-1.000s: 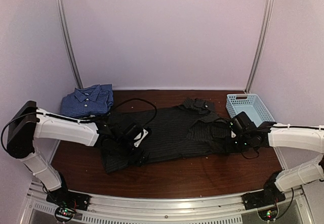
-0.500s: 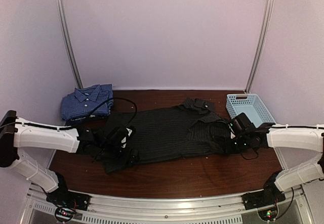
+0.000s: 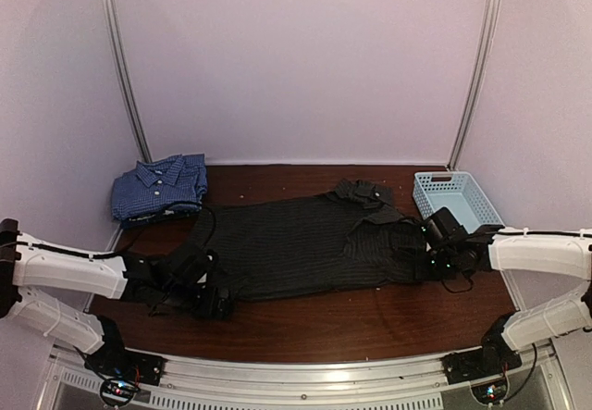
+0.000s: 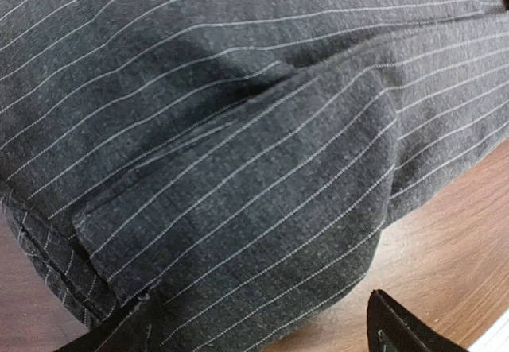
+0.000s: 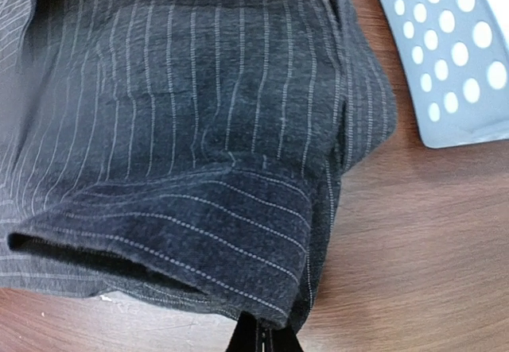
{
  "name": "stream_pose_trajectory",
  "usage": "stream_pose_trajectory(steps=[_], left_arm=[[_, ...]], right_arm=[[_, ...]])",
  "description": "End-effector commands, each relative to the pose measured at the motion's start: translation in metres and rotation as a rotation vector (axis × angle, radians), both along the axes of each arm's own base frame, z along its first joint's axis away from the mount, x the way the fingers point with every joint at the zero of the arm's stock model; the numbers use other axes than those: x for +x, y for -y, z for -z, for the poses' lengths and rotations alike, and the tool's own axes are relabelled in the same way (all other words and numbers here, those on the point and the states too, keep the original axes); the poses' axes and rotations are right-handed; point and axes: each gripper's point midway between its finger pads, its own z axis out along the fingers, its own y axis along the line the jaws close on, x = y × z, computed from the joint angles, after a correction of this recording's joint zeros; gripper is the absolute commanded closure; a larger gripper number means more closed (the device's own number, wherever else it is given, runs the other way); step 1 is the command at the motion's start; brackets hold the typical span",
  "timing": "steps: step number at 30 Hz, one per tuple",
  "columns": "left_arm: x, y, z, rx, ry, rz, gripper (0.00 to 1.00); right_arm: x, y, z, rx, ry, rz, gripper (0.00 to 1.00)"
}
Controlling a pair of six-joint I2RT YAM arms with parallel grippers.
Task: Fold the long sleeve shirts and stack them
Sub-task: Adjust the 1/3-folded shirt at the center of the board.
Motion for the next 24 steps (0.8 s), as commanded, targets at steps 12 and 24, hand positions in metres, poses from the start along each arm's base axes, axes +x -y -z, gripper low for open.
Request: stream_pose_trajectory(steps=[12, 24], left_arm=[[-0.016, -0.038, 0.011, 0.028, -0.051, -0.126, 0.11], [-0.012, -0.038, -0.001, 0.061, -0.031, -0.103, 0.10]], right_arm=[[0.000, 0.046, -0.013, -0.137, 0.066, 0.208, 1.00], [-0.012, 0.040, -0.013, -0.081, 0.049, 0.216, 0.88]])
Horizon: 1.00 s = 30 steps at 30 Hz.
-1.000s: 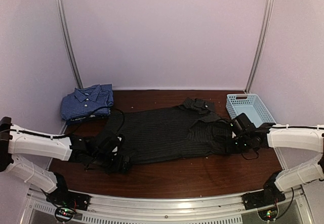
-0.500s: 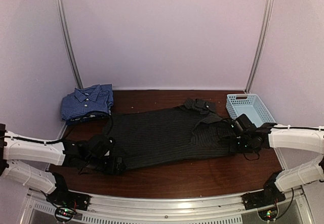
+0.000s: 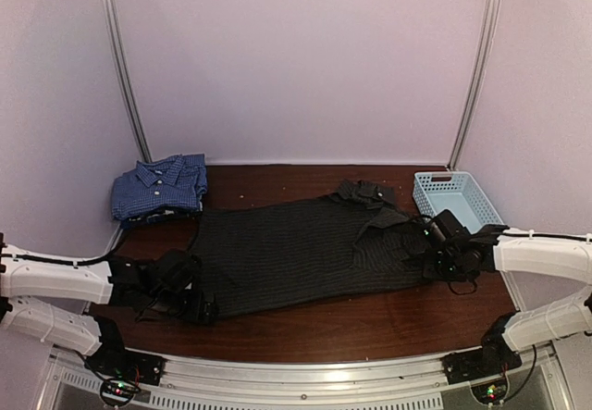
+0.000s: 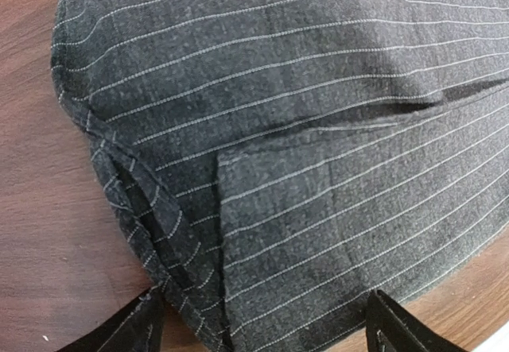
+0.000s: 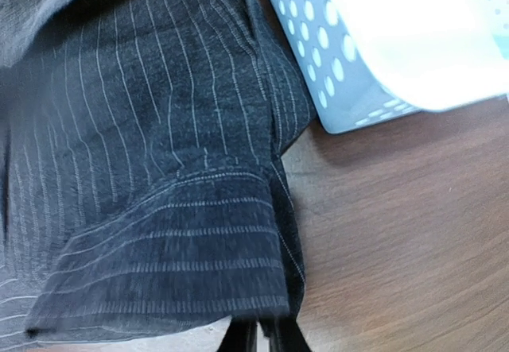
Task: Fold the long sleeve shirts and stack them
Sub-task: Adjust the 1/3-folded shirt at the center of the board.
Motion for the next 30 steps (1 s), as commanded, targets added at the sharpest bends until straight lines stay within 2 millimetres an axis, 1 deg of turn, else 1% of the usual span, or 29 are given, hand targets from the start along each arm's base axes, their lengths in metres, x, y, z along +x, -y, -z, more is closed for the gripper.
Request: stream_pose_trajectory(steps=[1, 4, 6, 8, 10, 13, 15, 17, 19, 21, 26, 28, 30], left_arm=[[0.005, 0.001, -0.006, 0.022, 0.008, 0.011, 0.11], [0.011, 0.009, -0.017, 0.007, 0.037, 0.032, 0.11], [0.019, 0.015, -0.030, -0.006, 0.071, 0.045, 0.10], [0.025, 0.020, -0.040, -0.005, 0.103, 0.057, 0.10], [0.032, 0.026, -0.050, -0.010, 0.132, 0.071, 0.10], [0.041, 0.042, -0.062, -0.032, 0.167, 0.121, 0.09], [0.047, 0.054, -0.066, -0.052, 0.184, 0.150, 0.10], [0.051, 0.066, -0.067, -0.069, 0.191, 0.174, 0.10], [0.055, 0.077, -0.066, -0.086, 0.196, 0.195, 0.10], [0.056, 0.085, -0.061, -0.092, 0.192, 0.209, 0.10], [0.058, 0.094, -0.041, -0.084, 0.172, 0.221, 0.10], [0.056, 0.094, -0.034, -0.077, 0.159, 0.227, 0.10], [0.053, 0.092, -0.027, -0.069, 0.147, 0.231, 0.10]], right_arm=[[-0.007, 0.002, -0.009, 0.017, 0.027, 0.023, 0.84], [-0.010, -0.005, -0.018, 0.037, 0.048, 0.004, 0.68], [-0.012, -0.009, -0.027, 0.035, 0.061, -0.004, 0.58], [-0.013, -0.018, -0.037, 0.038, 0.078, -0.031, 0.54], [-0.013, -0.033, -0.049, 0.053, 0.101, -0.078, 0.52], [-0.006, -0.065, -0.067, 0.093, 0.154, -0.162, 0.52], [0.002, -0.087, -0.074, 0.119, 0.178, -0.225, 0.53], [0.010, -0.104, -0.073, 0.123, 0.176, -0.274, 0.54], [0.019, -0.117, -0.065, 0.098, 0.159, -0.312, 0.54], [0.028, -0.126, -0.053, 0.066, 0.137, -0.323, 0.54], [0.046, -0.136, -0.013, 0.002, 0.068, -0.332, 0.55], [0.048, -0.136, 0.005, -0.013, 0.037, -0.333, 0.56], [0.043, -0.135, 0.023, -0.022, -0.008, -0.336, 0.57]])
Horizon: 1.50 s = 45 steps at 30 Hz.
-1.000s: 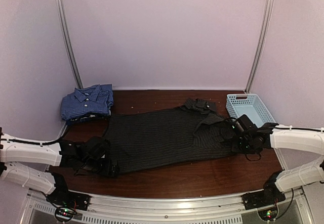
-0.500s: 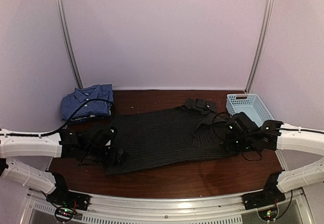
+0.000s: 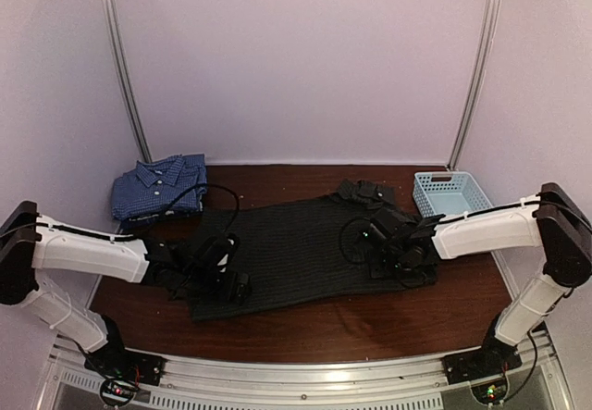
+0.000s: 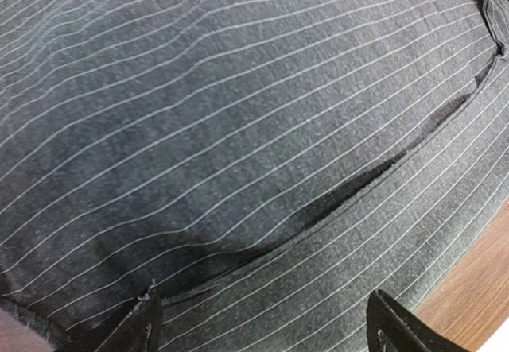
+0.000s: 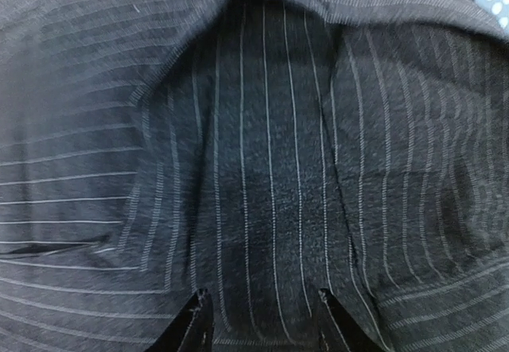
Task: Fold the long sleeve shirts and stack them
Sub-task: Adjust the 1/3-folded shirt at the center of the board, then pick up the sleeve from the center of the board.
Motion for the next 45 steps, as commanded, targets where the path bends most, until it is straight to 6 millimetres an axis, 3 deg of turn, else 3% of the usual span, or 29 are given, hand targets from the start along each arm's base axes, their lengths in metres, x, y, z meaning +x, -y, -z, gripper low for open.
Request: stream_pose_trajectory(steps=[1, 5, 10, 17, 23, 27, 34, 38, 45], left_arm=[[0.001, 0.012, 0.001, -0.042, 0.021, 0.034, 0.09], [-0.006, 0.001, 0.014, -0.006, -0.003, 0.036, 0.09], [-0.019, -0.021, 0.034, 0.061, -0.054, 0.007, 0.09], [-0.037, -0.054, 0.048, 0.135, -0.095, -0.039, 0.09], [-0.034, -0.067, 0.045, 0.184, -0.069, -0.080, 0.09], [-0.017, -0.058, 0.026, 0.169, 0.006, -0.082, 0.06], [0.016, -0.022, -0.029, 0.089, 0.145, -0.035, 0.02], [0.024, -0.002, -0.048, 0.026, 0.190, 0.004, 0.02], [0.032, 0.021, -0.059, -0.030, 0.207, 0.050, 0.02]], right_arm=[[0.003, -0.006, 0.021, 0.010, -0.030, -0.020, 0.57], [-0.019, -0.001, 0.045, 0.054, -0.090, -0.025, 0.58], [-0.050, 0.015, 0.060, 0.042, -0.135, -0.005, 0.59], [-0.087, 0.023, 0.059, 0.064, -0.160, 0.008, 0.59], [-0.121, 0.009, 0.056, 0.060, -0.184, -0.044, 0.55], [-0.113, 0.003, 0.030, 0.062, -0.125, -0.049, 0.49], [-0.087, -0.014, -0.046, 0.112, 0.025, -0.084, 0.36], [-0.074, 0.002, -0.069, 0.066, 0.071, -0.052, 0.29], [-0.063, 0.048, -0.070, -0.030, 0.046, 0.046, 0.29]])
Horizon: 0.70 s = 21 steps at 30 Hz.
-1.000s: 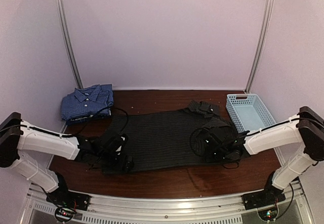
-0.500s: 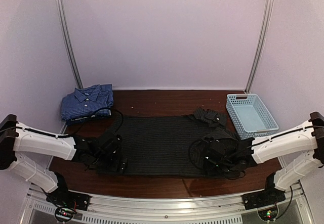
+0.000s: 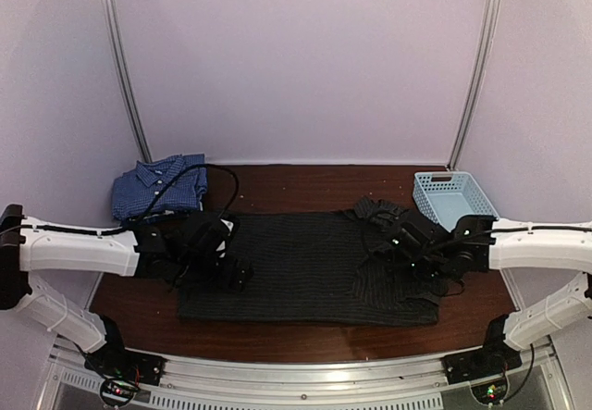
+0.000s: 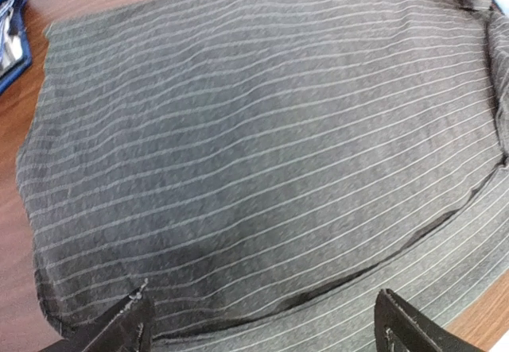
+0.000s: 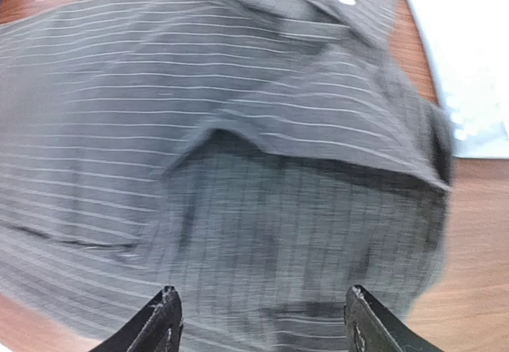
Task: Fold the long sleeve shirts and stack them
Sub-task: Pick up the sleeve from the center of the board.
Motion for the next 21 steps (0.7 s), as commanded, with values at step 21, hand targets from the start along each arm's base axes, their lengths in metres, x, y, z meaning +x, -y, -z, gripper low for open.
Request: stream_pose_trajectory(steps=[21], left_arm=[[0.012, 0.049, -0.009, -0.087, 0.019, 0.129, 0.02]], right_arm=[[0.060, 0.124, 0.036, -0.141, -0.085, 0.279, 0.33]])
